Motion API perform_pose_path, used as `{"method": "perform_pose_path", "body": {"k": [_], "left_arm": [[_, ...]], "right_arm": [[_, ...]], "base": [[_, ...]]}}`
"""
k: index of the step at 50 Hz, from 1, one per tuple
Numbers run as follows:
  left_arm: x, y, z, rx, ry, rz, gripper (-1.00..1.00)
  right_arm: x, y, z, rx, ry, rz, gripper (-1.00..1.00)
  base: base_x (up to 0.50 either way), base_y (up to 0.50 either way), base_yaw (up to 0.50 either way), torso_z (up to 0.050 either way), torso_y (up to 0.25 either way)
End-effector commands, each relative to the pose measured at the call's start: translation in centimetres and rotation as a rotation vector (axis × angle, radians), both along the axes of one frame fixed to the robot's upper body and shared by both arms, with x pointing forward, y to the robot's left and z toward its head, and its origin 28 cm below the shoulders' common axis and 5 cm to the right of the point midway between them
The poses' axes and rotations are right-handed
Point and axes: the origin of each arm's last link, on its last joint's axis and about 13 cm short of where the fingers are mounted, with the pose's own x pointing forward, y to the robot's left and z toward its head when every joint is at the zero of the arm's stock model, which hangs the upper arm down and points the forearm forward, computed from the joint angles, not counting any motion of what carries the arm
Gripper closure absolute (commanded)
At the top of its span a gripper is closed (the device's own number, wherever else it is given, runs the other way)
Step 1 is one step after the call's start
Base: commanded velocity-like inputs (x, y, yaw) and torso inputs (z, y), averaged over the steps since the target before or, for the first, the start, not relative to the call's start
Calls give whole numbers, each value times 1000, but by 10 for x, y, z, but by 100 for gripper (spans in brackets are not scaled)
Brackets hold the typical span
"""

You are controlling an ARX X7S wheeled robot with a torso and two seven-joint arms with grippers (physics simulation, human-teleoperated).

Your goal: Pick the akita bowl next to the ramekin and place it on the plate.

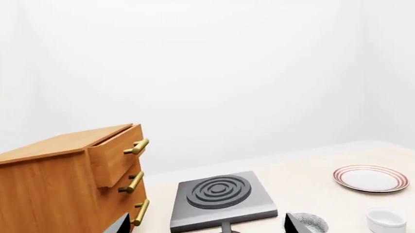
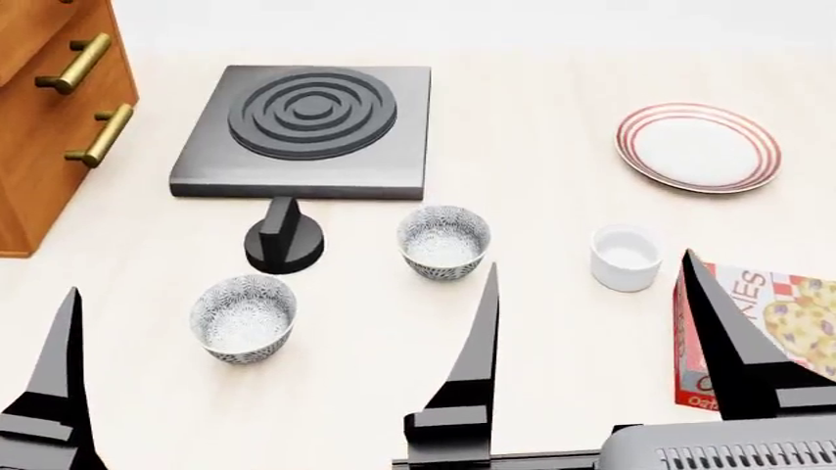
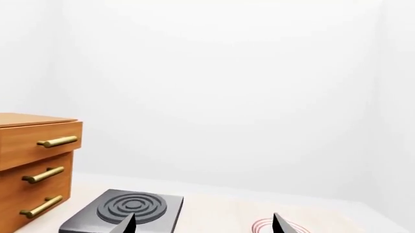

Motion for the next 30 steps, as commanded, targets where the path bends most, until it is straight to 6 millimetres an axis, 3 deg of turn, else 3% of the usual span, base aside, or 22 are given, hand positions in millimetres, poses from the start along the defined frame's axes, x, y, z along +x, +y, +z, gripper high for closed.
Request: {"method": "perform_pose_path", "body": {"k": [1,30], "left_arm": [[2,-2,3,-17,-23,-32,-100],[3,-1,4,-22,-23,-24,-100]], "right_arm": [[2,2,2,18,-31,25,-100],[1,2,3,19,-35,25,-100]], "base": [[121,0,0,0,0],[117,0,0,0,0]]}}
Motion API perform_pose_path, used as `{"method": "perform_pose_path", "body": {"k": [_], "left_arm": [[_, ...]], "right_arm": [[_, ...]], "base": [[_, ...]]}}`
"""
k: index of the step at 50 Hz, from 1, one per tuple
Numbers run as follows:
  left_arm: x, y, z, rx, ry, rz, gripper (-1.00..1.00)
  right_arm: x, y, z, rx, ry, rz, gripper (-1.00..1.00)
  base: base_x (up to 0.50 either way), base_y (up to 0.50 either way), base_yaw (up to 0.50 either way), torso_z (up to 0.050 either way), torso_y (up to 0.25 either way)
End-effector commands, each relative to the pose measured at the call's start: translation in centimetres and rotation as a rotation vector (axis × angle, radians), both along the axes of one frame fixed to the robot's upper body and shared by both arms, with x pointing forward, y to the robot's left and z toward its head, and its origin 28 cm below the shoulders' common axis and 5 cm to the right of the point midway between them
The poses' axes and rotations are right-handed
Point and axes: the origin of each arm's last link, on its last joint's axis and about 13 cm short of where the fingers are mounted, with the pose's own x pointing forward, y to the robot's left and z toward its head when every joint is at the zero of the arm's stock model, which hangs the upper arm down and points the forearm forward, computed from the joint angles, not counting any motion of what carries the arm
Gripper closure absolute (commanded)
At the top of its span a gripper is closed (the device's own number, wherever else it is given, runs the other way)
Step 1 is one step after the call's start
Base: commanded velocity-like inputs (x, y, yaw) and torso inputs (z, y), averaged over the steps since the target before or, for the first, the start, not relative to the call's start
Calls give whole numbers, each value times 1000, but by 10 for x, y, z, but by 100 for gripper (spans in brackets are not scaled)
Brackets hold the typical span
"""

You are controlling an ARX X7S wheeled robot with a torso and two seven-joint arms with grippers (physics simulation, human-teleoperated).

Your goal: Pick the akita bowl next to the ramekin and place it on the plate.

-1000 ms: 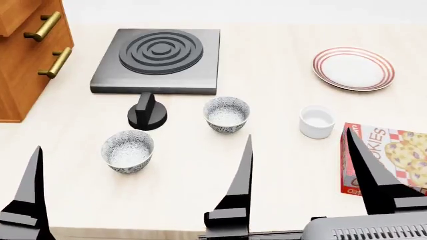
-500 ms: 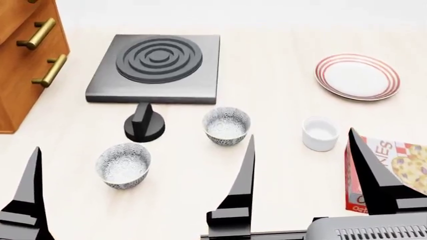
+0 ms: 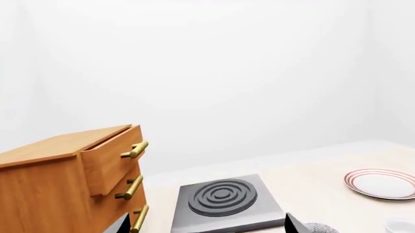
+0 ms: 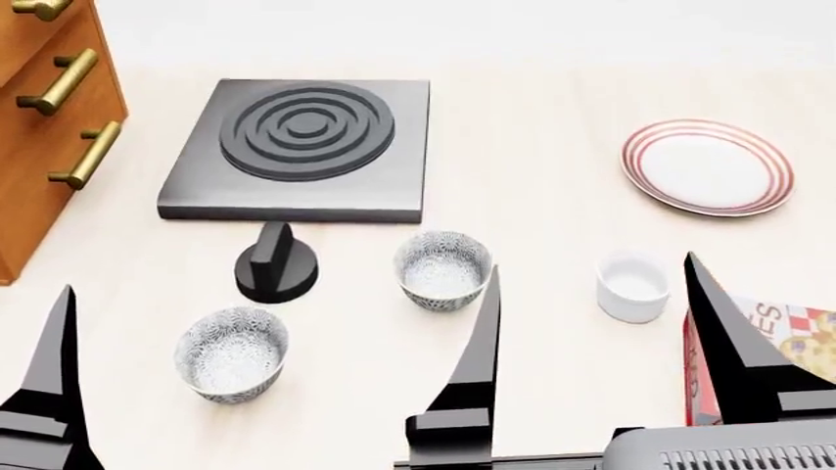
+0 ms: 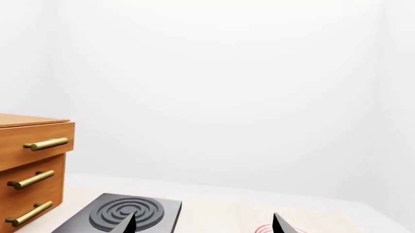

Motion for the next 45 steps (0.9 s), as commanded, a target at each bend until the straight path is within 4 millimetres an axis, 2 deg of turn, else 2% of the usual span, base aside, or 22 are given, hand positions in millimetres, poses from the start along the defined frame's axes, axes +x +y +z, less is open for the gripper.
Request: {"method": "perform_pose_path", "body": {"k": [1,45], "left_arm": [[2,-2,4,-21,-25,-33,-100],[2,-3,5,-18,-22,-36,-100]], "right_arm": [[2,2,4,15,-36,25,-100],[2,2,5,12,-37,24,-100]], "base": [[117,0,0,0,0],[117,0,0,0,0]]}}
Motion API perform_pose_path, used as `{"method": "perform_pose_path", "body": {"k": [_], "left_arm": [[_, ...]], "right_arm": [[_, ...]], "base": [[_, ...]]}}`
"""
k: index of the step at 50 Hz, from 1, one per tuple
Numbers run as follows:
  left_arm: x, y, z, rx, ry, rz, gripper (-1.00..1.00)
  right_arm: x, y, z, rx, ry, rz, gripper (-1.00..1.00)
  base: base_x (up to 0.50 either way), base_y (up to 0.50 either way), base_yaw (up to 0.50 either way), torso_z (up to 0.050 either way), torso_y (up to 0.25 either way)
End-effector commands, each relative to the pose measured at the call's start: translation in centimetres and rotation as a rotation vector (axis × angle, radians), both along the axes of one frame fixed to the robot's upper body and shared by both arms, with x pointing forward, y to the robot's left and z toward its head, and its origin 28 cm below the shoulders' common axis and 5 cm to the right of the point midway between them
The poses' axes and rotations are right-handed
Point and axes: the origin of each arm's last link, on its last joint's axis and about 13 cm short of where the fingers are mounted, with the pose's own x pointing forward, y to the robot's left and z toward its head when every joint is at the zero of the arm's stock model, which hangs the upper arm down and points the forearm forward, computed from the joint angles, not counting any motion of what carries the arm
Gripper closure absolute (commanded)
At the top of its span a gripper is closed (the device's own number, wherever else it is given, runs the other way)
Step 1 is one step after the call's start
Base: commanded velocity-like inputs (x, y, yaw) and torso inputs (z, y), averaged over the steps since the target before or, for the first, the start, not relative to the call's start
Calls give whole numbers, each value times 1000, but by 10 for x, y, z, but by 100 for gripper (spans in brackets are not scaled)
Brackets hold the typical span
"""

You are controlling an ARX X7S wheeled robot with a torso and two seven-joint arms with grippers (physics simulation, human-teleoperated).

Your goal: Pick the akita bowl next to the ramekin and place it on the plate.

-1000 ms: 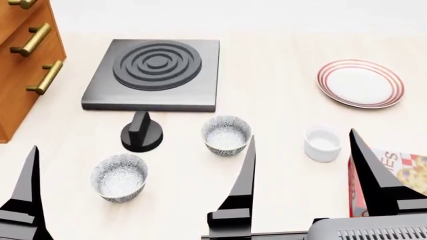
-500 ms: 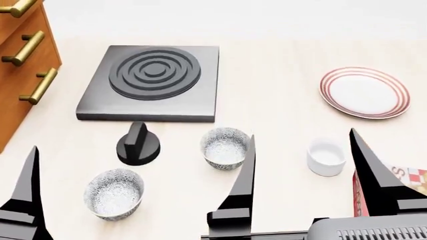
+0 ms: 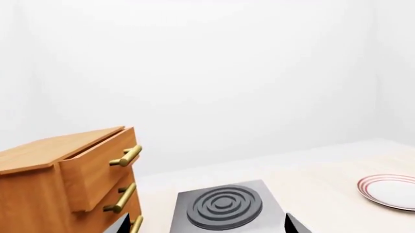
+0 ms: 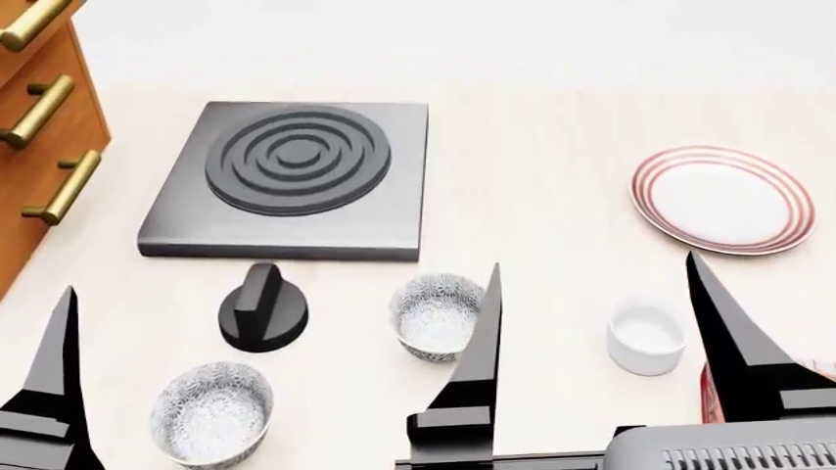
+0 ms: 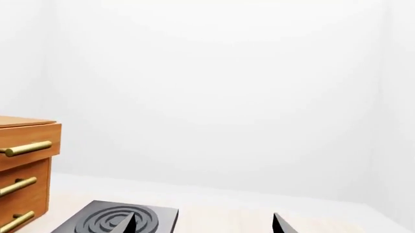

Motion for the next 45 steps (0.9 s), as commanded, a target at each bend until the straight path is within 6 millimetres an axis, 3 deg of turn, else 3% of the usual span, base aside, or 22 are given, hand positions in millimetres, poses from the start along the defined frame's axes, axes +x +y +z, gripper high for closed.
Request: {"method": "perform_pose_path", "body": {"k": [1,45], "left_arm": [[2,-3,5,-20,-27,-36,-100],[2,-2,4,-23,-23,-35,-100]], "right_arm": [[2,2,4,15,-35,28,-100],[1,2,3,16,-34,28,-100]], "base": [[117,0,0,0,0],[117,0,0,0,0]]}}
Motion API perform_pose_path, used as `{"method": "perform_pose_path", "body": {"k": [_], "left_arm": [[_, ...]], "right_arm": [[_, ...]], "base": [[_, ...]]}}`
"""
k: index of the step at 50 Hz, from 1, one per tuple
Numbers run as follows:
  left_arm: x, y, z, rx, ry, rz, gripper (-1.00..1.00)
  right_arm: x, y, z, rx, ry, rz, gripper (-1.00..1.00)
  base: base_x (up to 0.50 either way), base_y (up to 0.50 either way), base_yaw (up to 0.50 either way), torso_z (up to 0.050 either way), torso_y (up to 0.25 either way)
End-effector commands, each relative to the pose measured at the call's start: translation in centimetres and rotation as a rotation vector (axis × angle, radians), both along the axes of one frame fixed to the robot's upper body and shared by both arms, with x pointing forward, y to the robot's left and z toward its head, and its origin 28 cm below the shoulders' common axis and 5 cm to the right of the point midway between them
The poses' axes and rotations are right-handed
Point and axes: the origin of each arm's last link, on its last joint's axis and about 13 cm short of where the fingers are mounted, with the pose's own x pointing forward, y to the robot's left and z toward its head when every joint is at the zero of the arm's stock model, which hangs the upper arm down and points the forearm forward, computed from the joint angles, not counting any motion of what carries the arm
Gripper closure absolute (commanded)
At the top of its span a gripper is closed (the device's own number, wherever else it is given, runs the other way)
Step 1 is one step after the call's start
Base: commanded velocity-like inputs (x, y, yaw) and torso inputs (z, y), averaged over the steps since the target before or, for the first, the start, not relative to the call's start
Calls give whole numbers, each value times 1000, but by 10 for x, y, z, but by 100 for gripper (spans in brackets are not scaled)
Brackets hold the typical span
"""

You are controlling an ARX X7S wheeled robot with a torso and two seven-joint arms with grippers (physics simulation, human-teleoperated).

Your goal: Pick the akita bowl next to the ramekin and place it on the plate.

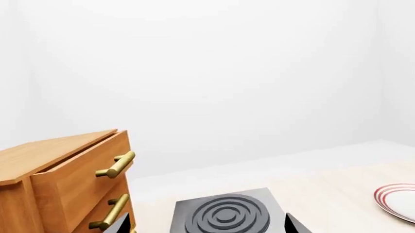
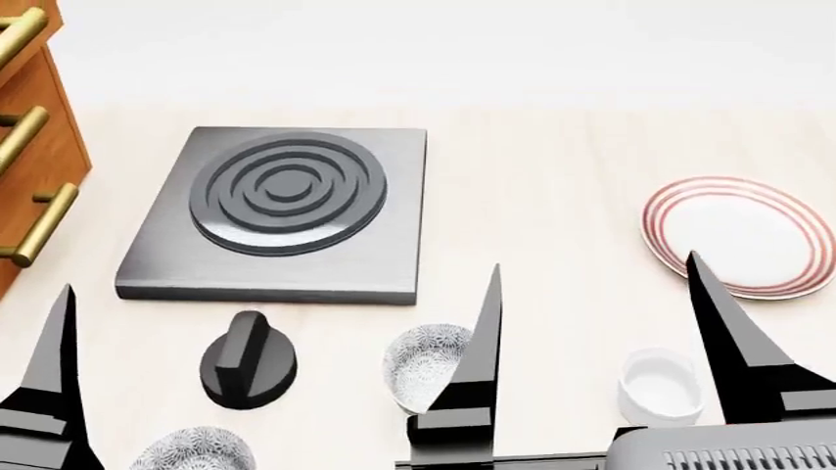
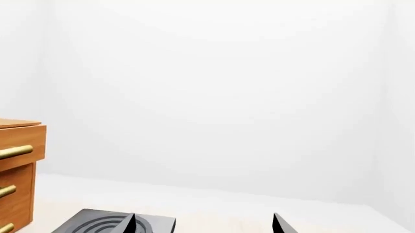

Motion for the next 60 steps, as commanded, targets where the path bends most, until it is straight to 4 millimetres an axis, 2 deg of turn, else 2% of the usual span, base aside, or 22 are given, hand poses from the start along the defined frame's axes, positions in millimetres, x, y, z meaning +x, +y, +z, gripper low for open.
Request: {"method": "perform_pose_path", "body": {"k": [1,60], "left_arm": [[2,-3,4,-18,-25,-35,-100],[3,-3,3,-24,-13,-35,-100]], "right_arm": [[2,2,3,14,-35,27,-100],[1,2,2,15,-33,23,-100]], "base": [[117,0,0,0,0],[118,0,0,0,0]]}}
